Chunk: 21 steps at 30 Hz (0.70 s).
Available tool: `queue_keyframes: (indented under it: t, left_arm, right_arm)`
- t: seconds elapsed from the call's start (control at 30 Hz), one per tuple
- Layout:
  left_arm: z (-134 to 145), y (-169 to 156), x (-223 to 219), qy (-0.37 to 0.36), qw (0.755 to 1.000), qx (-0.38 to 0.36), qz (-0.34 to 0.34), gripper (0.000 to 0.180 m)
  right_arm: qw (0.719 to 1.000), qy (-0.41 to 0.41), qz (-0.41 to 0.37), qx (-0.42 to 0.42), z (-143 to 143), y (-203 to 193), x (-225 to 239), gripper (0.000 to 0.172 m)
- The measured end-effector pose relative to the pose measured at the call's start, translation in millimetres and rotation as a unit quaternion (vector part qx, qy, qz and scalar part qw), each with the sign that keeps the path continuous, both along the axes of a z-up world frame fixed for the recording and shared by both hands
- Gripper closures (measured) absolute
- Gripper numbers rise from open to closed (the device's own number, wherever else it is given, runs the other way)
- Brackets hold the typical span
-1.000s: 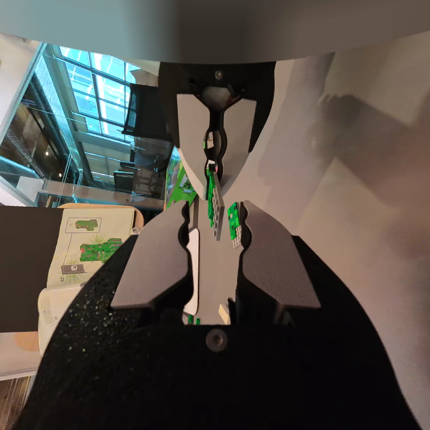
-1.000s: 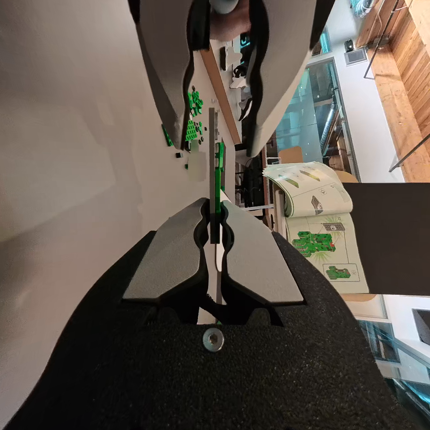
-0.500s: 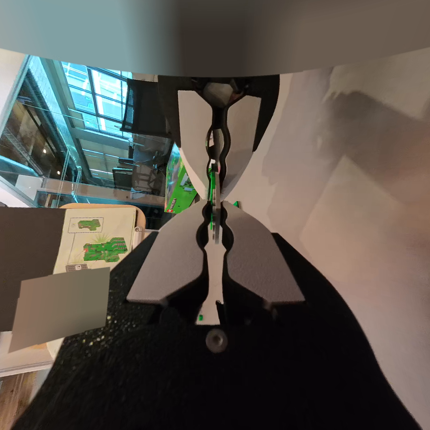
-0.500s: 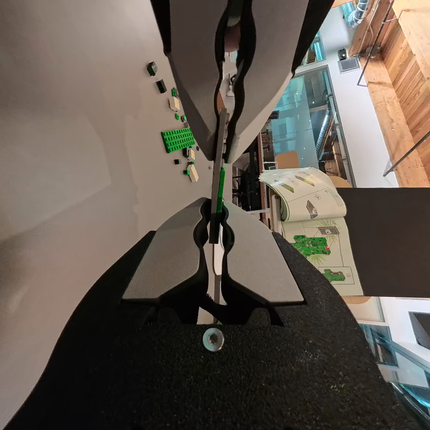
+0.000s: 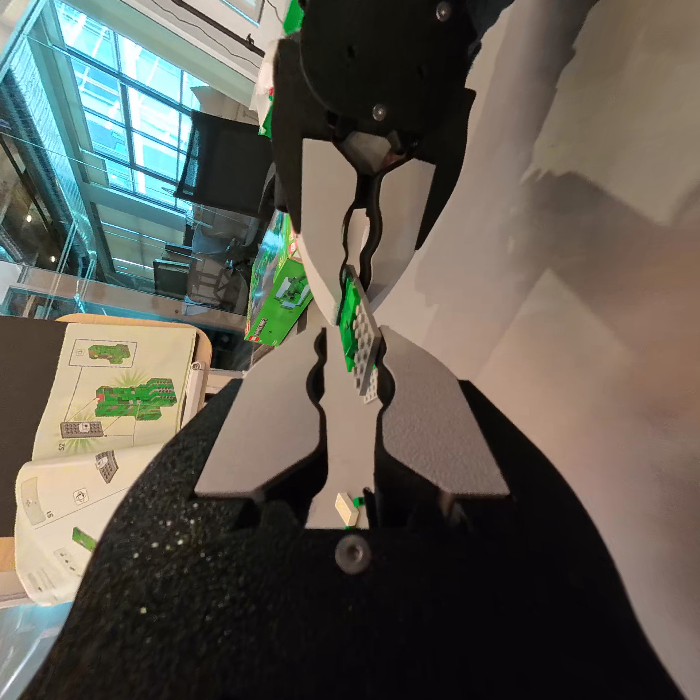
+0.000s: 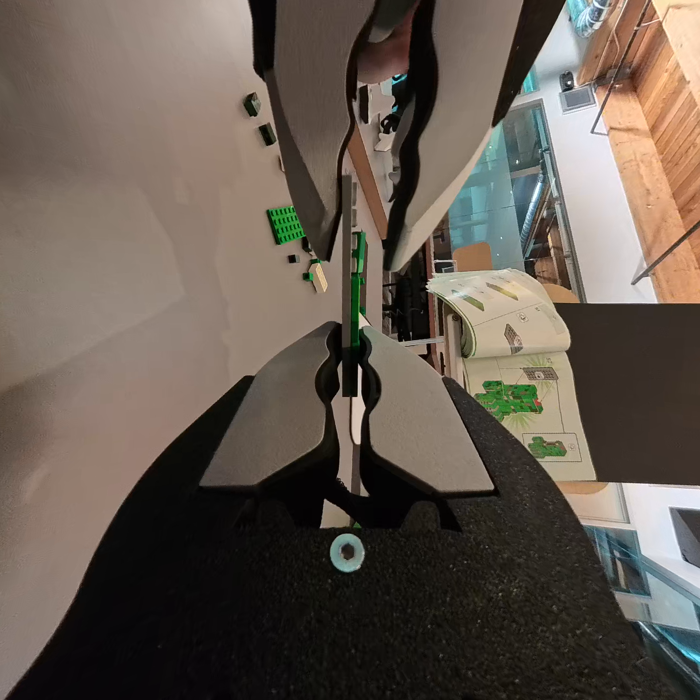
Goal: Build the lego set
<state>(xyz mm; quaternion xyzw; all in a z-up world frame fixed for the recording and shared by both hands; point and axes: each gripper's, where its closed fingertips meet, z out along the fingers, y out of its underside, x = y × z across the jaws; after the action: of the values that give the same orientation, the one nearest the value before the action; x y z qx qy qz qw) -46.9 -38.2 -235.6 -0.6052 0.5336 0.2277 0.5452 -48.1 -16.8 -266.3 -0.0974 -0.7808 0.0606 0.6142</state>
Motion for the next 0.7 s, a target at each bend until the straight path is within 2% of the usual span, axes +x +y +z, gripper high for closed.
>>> queue_keyframes:
  t: [0.13, 0.23, 0.4, 0.53, 0.6, 0.7]
  left_arm:
    - [-7.3, 1.9, -2.8, 0.014, 1.0, -0.024, 0.01, 0.167]
    - [-3.2, 1.8, -3.8, 0.023, 1.0, -0.006, 0.01, 0.172]
    - [-0.2, 0.0, -2.2, 0.046, 0.999, 0.011, 0.003, 0.173]
    - [-2.0, -0.5, 0.4, 0.093, 0.996, 0.01, 0.004, 0.173]
    - [-3.4, 0.5, -0.6, 0.068, 0.998, -0.005, 0.005, 0.173]
    - [-4.4, 2.4, 0.2, -0.018, 0.999, -0.024, 0.013, 0.168]
  right_arm:
    - [1.0, 0.005, 0.003, 0.011, 1.8, -2.2, 1.6, 0.166]
    - [1.0, -0.002, 0.007, -0.006, 1.3, -4.1, 1.6, 0.165]
    - [1.0, 0.001, 0.009, -0.003, 3.8, -7.4, 2.8, 0.165]
    - [1.0, 0.0, 0.011, 0.009, 0.2, -8.6, 3.9, 0.165]
    - [1.0, -0.005, 0.01, -0.001, -1.7, -7.6, 3.7, 0.165]
    - [1.0, 0.0, 0.008, -0.01, 2.4, -4.8, 2.8, 0.166]
